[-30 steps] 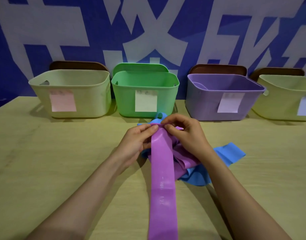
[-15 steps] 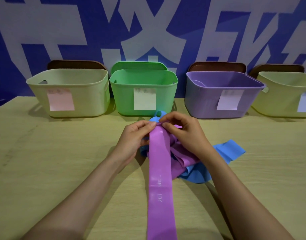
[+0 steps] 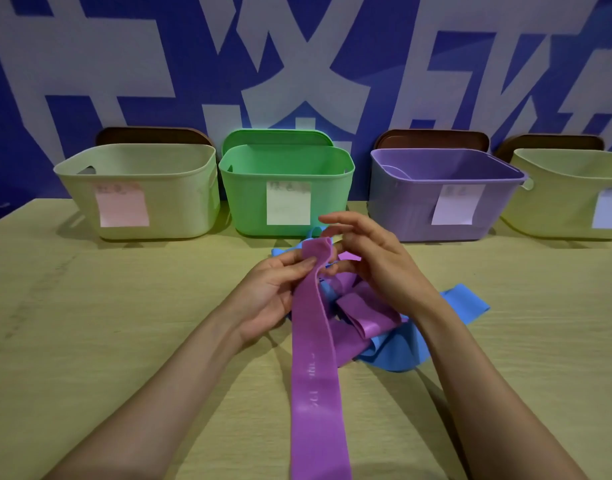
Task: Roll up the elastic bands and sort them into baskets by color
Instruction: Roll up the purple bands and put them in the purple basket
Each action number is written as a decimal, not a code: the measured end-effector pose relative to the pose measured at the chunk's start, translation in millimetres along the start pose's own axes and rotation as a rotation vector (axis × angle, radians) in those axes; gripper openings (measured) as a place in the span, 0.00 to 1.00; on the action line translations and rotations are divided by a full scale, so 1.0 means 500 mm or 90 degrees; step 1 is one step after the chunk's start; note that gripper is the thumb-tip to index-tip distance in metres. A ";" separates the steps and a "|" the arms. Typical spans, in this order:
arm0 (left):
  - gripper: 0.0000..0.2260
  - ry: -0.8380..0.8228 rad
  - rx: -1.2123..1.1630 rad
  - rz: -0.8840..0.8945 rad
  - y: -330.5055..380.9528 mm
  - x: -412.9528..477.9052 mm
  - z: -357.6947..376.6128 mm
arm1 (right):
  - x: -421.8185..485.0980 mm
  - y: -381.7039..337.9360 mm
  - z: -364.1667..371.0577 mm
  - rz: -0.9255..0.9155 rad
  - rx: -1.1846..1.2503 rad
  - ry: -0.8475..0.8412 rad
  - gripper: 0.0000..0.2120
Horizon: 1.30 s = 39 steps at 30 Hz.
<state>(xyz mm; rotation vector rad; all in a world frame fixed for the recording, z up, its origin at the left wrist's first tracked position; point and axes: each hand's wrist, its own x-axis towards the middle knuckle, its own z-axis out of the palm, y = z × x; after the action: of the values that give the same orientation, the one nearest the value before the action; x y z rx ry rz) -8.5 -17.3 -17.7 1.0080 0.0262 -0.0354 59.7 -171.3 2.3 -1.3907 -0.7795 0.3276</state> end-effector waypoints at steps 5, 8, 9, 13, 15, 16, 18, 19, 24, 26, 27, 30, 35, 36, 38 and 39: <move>0.12 -0.058 0.003 -0.066 0.000 -0.006 0.001 | -0.006 -0.002 -0.010 -0.080 -0.260 -0.062 0.07; 0.13 -0.063 0.017 -0.068 0.008 -0.013 0.002 | -0.008 -0.001 -0.011 -0.091 -0.242 -0.054 0.02; 0.13 -0.048 0.041 -0.055 0.009 -0.017 0.005 | -0.010 -0.004 -0.008 -0.098 -0.232 -0.052 0.02; 0.08 0.119 0.216 0.149 0.021 -0.043 0.035 | -0.029 -0.049 0.012 -0.119 -0.187 0.008 0.03; 0.03 0.138 0.203 0.230 0.035 -0.076 0.065 | -0.043 -0.093 0.021 -0.142 -0.213 0.032 0.06; 0.06 0.119 0.207 0.243 0.043 -0.098 0.082 | -0.051 -0.118 0.025 -0.150 -0.229 0.035 0.06; 0.10 0.083 0.268 0.264 0.060 -0.143 0.118 | -0.072 -0.169 0.037 -0.160 -0.256 0.027 0.04; 0.10 0.074 0.295 0.280 0.068 -0.165 0.135 | -0.085 -0.195 0.045 -0.162 -0.259 0.020 0.03; 0.12 0.024 0.295 0.242 0.119 -0.272 0.204 | -0.171 -0.317 0.078 -0.158 -0.164 -0.037 0.03; 0.14 -0.021 0.260 0.211 0.141 -0.303 0.227 | -0.192 -0.350 0.082 -0.137 -0.091 -0.048 0.02; 0.14 -0.040 0.247 0.203 0.149 -0.310 0.236 | -0.195 -0.360 0.082 -0.124 -0.061 -0.044 0.02; 0.11 -0.040 0.237 0.187 0.163 -0.300 0.243 | -0.178 -0.364 0.080 -0.095 -0.041 -0.020 0.02; 0.04 0.057 0.324 0.151 0.126 -0.202 0.162 | -0.108 -0.247 0.054 0.006 -0.078 0.007 0.03; 0.02 0.083 0.347 0.135 0.109 -0.180 0.139 | -0.095 -0.210 0.049 0.031 -0.087 0.016 0.04; 0.01 0.127 0.355 0.090 0.072 -0.138 0.095 | -0.076 -0.140 0.041 0.077 -0.086 0.041 0.04; 0.03 0.142 0.346 0.068 0.054 -0.118 0.074 | -0.068 -0.109 0.039 0.093 -0.081 0.055 0.04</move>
<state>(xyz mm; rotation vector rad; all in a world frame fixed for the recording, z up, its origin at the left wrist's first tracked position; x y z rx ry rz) -66.1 -33.1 27.3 1.5515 0.1730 0.1771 9.9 -188.5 44.1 -1.5748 -0.6381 0.3340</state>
